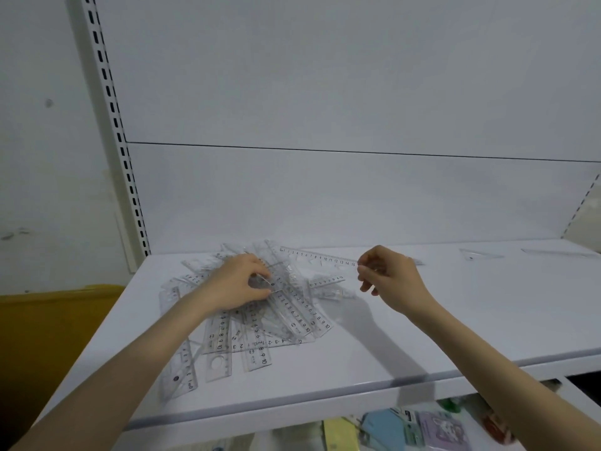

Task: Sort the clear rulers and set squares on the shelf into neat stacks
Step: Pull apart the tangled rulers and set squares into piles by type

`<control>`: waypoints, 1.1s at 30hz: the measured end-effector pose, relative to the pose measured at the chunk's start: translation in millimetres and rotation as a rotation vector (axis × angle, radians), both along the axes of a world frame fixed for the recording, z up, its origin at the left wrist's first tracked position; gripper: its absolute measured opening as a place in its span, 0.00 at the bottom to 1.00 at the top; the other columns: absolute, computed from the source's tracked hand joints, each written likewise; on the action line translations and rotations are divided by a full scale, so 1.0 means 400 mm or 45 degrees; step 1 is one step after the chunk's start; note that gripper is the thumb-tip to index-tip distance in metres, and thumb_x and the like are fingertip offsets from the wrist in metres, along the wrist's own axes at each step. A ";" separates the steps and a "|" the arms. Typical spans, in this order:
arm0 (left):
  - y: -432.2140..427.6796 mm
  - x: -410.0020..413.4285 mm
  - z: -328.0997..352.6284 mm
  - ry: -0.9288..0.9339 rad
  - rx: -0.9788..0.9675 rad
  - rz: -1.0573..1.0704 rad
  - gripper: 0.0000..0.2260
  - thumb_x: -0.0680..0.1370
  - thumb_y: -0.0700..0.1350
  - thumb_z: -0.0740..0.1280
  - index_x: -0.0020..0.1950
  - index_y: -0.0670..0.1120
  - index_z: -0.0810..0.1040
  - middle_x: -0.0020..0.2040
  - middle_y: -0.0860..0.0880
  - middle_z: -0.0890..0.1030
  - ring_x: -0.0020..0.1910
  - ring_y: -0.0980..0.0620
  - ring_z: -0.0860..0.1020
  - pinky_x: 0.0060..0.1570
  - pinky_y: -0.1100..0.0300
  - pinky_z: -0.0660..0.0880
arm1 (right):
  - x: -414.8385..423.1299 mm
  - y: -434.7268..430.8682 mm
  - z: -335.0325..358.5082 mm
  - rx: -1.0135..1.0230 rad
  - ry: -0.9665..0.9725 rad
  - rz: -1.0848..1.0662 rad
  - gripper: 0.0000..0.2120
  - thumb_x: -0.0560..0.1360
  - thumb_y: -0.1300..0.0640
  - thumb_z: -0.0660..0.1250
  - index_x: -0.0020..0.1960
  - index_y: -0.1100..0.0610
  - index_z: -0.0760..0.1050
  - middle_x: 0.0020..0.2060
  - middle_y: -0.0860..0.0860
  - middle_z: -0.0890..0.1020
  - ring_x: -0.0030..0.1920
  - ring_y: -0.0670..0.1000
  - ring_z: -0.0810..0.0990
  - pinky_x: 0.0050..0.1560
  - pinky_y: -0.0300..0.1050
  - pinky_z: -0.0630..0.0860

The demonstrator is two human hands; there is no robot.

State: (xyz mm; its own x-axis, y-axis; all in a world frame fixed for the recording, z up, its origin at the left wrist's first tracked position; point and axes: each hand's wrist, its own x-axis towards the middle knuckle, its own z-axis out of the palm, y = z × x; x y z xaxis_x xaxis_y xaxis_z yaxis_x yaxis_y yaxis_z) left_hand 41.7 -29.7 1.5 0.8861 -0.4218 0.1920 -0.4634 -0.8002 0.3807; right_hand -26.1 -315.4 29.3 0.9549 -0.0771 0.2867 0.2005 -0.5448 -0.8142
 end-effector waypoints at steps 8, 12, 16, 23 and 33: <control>-0.026 -0.036 -0.011 -0.101 0.127 -0.164 0.13 0.71 0.59 0.71 0.52 0.55 0.81 0.60 0.61 0.74 0.59 0.60 0.70 0.63 0.53 0.70 | -0.022 -0.011 -0.005 0.063 0.026 -0.016 0.03 0.76 0.65 0.65 0.44 0.59 0.75 0.38 0.55 0.82 0.30 0.45 0.81 0.30 0.36 0.74; -0.035 -0.050 -0.002 -0.134 0.261 -0.259 0.08 0.75 0.52 0.66 0.50 0.51 0.80 0.44 0.55 0.80 0.42 0.56 0.78 0.46 0.54 0.77 | -0.032 -0.014 -0.004 0.076 0.020 -0.015 0.04 0.76 0.65 0.65 0.44 0.58 0.75 0.38 0.55 0.81 0.30 0.45 0.81 0.30 0.36 0.74; -0.036 -0.062 -0.013 -0.416 0.231 -0.298 0.17 0.76 0.45 0.54 0.54 0.46 0.81 0.49 0.51 0.82 0.46 0.52 0.80 0.45 0.55 0.78 | -0.038 -0.015 -0.005 0.090 0.020 -0.005 0.05 0.75 0.65 0.65 0.43 0.58 0.75 0.37 0.56 0.81 0.30 0.46 0.80 0.30 0.37 0.73; -0.014 -0.084 -0.014 -0.701 -0.511 -0.058 0.07 0.68 0.31 0.74 0.40 0.43 0.85 0.52 0.48 0.81 0.57 0.50 0.75 0.59 0.50 0.72 | -0.042 -0.009 -0.011 0.137 0.029 0.010 0.04 0.76 0.66 0.64 0.44 0.59 0.75 0.37 0.56 0.81 0.30 0.46 0.80 0.30 0.37 0.74; 0.049 -0.180 0.006 -0.197 -1.239 0.233 0.15 0.71 0.32 0.72 0.34 0.52 0.83 0.55 0.51 0.81 0.53 0.62 0.79 0.58 0.66 0.71 | -0.064 0.016 -0.029 0.463 0.198 0.133 0.03 0.78 0.66 0.62 0.47 0.62 0.73 0.39 0.55 0.83 0.34 0.50 0.81 0.34 0.42 0.76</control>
State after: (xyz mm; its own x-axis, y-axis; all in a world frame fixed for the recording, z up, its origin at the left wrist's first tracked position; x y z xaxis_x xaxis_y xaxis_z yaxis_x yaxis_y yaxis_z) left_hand -30.5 -10.0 4.1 0.8579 0.1207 0.4994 -0.4638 -0.2364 0.8538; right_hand -51.7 -308.9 17.8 0.9928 -0.0473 0.1100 0.0986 -0.1991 -0.9750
